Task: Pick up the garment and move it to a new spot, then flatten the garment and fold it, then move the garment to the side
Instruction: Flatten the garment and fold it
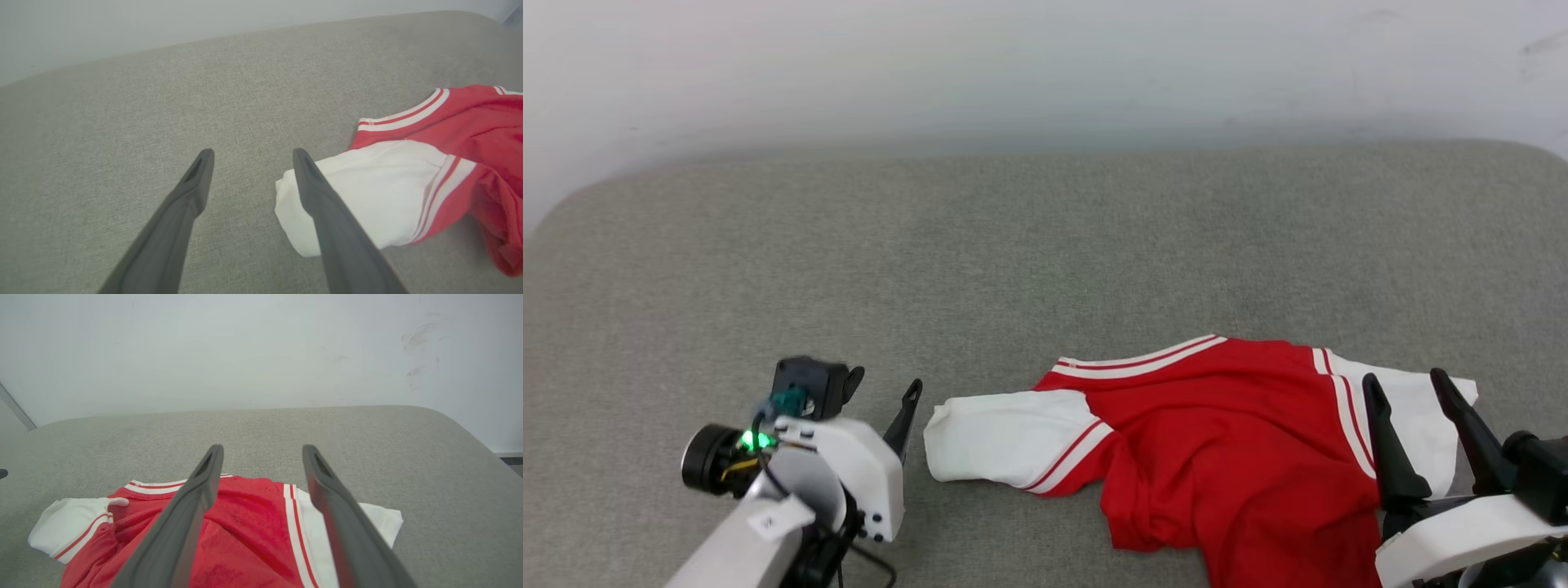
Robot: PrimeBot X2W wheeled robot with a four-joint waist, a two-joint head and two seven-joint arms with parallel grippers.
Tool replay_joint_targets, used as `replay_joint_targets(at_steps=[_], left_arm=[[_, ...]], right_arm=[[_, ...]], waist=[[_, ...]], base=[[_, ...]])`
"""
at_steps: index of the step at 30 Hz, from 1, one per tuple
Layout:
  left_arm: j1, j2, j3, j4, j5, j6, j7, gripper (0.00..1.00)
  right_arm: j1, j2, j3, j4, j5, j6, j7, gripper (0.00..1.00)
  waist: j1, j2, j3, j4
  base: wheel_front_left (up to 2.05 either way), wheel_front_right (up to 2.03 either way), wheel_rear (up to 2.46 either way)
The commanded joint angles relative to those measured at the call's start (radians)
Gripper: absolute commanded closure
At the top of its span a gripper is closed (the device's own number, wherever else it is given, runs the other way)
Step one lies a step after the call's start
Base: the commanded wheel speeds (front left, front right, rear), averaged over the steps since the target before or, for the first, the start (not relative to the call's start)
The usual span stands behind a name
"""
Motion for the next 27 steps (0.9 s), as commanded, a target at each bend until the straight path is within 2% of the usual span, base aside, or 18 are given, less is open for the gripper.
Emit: replay_joint_targets(at_steps=[1,4,8,18,19,20,22,27], left_arm=[[-0.035,0.006,-0.008,0.006,-0.016,-0.022,0.042,0.0],[-0.09,0.019,-0.035,0.026,-0.049,-0.07,0.168,0.0],[-0.146,0.031,-0.063,0.056,-0.098,-0.112,0.332,0.0],[-0.189,0.052,-0.126,0.145,-0.16,-0.147,0.599,0.0],[-0.182,0.052,-0.136,0.151,-0.167,-0.15,0.626,0.33],[-0.176,0.051,-0.146,0.153,-0.176,-0.156,0.654,0.58],[-0.173,0.054,-0.156,0.145,-0.179,-0.163,0.67,1.0],[-0.199,0.064,-0.136,0.108,-0.141,-0.155,0.589,1.0]], right_arm=[[0.011,0.003,0.004,-0.005,0.006,-0.001,0.007,0.0],[-0.002,0.003,0.013,-0.005,0.022,-0.001,0.003,0.0],[-0.03,0.003,0.024,0.012,0.04,-0.001,-0.006,0.0],[-0.07,0.003,0.044,0.065,0.074,-0.001,-0.03,0.0],[-0.071,0.003,0.043,0.068,0.081,-0.001,-0.034,0.0],[-0.071,0.003,0.041,0.073,0.082,-0.001,-0.036,0.0],[-0.073,0.003,0.038,0.083,0.087,-0.001,-0.037,0.0],[-0.082,0.003,0.037,0.11,0.125,-0.001,-0.025,0.0]], waist=[[0.0,0.0,0.024,-0.019],[0.0,0.0,0.051,-0.037],[0.0,0.0,0.088,-0.061],[0.0,0.0,0.158,-0.107],[0.0,0.0,0.16,-0.108],[0.0,0.0,0.162,-0.109],[0.0,0.0,0.164,-0.11],[0.0,0.0,0.155,-0.099]], base=[[0.0,0.0,0.0],[0.0,0.0,0.0],[0.0,0.0,0.0],[0.0,0.0,0.0],[0.0,0.0,0.0],[0.0,0.0,0.0],[0.0,0.0,0.0],[0.0,0.0,0.0]])
